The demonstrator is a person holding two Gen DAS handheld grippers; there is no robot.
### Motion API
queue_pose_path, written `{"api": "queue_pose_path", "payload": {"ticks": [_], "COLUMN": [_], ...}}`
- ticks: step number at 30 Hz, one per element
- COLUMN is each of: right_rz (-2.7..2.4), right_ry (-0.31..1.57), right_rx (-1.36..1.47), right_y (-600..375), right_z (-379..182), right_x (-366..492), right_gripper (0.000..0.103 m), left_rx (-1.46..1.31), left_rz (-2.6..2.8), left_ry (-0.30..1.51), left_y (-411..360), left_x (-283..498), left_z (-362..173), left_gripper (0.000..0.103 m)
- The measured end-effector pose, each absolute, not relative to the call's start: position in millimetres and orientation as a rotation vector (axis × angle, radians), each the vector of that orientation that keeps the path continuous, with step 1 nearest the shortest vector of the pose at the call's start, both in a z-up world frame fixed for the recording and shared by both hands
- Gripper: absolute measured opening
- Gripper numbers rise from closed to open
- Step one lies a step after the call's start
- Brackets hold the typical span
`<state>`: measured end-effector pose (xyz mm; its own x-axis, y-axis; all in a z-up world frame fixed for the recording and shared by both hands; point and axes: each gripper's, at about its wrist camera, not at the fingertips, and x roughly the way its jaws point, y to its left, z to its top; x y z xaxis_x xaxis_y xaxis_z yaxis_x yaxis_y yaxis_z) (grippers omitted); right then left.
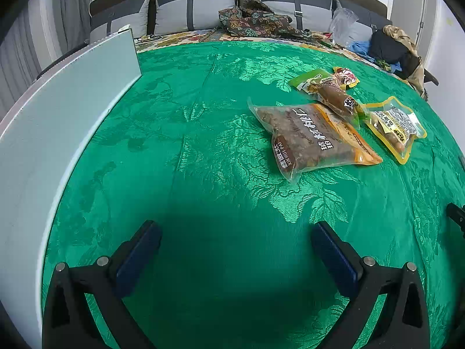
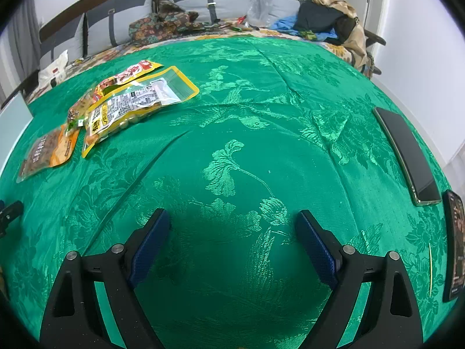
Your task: Organize snacks
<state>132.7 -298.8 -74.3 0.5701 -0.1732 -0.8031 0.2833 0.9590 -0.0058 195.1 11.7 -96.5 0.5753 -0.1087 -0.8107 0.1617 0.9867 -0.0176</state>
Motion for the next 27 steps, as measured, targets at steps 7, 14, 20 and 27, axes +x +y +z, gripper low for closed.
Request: {"api": "queue_pose_path", "payload": {"ticks": [7,14,20,27], "right_rz": [-0.281,-0.281,-0.281,-0.281], "right_ry": [0.932,0.933,0.933,0.933], "right_rx": [0.137,0.137,0.137,0.137], "right_y": [-298.7,-298.6,-298.4,-298.1], "right_z": [-74.3,-74.4,-74.5,-74.6], "right_x": [132.9,133.1,133.2,133.5], "right_gripper": [0.092,0.092,0.092,0.092], "left_rx": [0.06,0.06,0.06,0.06], "left_rz": [-0.158,-0.157,-0.157,-0.157], "left_ry": [0.945,0.944,0.944,0.944], "left_y": [11.7,11.9,11.9,11.4], "left_x": [194.9,194.8,194.7,194.7], "left_z": [-96.4,-96.3,-96.2,-96.2], "left_gripper": [0.103,0.103,0.103,0.103]}}
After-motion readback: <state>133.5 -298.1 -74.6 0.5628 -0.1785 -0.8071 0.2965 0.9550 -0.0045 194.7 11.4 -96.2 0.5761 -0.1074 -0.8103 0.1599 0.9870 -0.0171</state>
